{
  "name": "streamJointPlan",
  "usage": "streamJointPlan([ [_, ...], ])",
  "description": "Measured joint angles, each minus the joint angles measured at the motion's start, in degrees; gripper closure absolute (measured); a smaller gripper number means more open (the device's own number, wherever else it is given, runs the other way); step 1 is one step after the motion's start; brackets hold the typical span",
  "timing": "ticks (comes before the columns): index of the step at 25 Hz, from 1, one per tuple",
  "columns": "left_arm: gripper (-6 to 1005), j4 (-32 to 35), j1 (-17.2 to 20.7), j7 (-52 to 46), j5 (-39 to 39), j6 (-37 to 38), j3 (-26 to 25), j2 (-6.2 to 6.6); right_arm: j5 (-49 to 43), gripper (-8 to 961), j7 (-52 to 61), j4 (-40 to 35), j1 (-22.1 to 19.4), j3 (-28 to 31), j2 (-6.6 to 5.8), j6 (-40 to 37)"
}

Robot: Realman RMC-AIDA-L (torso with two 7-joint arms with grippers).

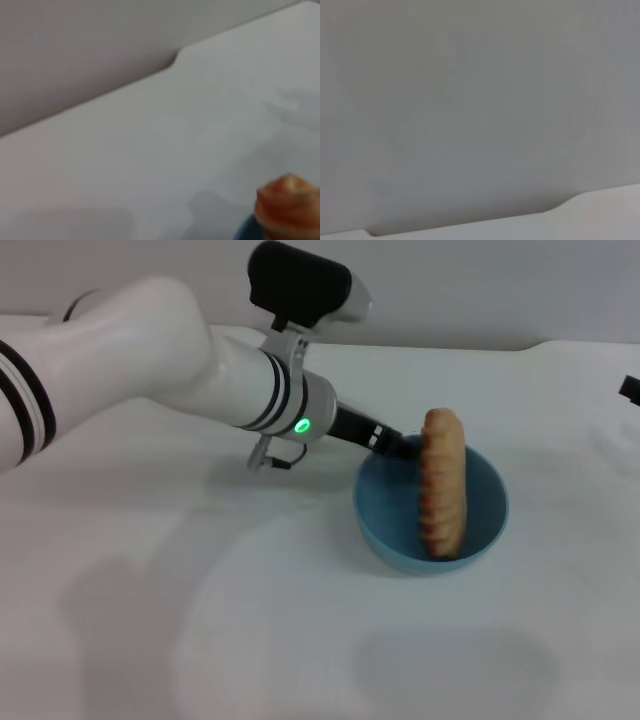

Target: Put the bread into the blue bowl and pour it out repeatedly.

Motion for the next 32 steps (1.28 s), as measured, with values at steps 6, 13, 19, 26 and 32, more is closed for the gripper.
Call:
streamJointPlan([
  [6,180,2.3,2.3,0.1,3.4,-7.0,-4.3,-0.07,10.0,349,-17.3,3.4,-0.4,0.4,0.54,2.8],
  [13,155,3.7,7.9,1.4,3.5,-26.9,-2.3,-0.47,29.5,349,-42.6,11.3,-0.5,0.4,0.65,2.7],
  [19,155,4.8,14.8,-0.9,3.0,-52.8,11.0,-0.59,42.4,349,-58.0,17.3,-0.6,0.5,0.79,-0.4],
  [26,156,0.2,16.6,-8.8,3.0,-67.0,21.1,-0.89,61.4,349,-73.2,26.3,-0.8,0.6,0.89,-5.6],
  [32,156,-1.3,16.9,-10.9,3.0,-68.2,22.4,-0.93,63.8,349,-74.3,27.3,-1.3,0.6,0.97,-6.3],
])
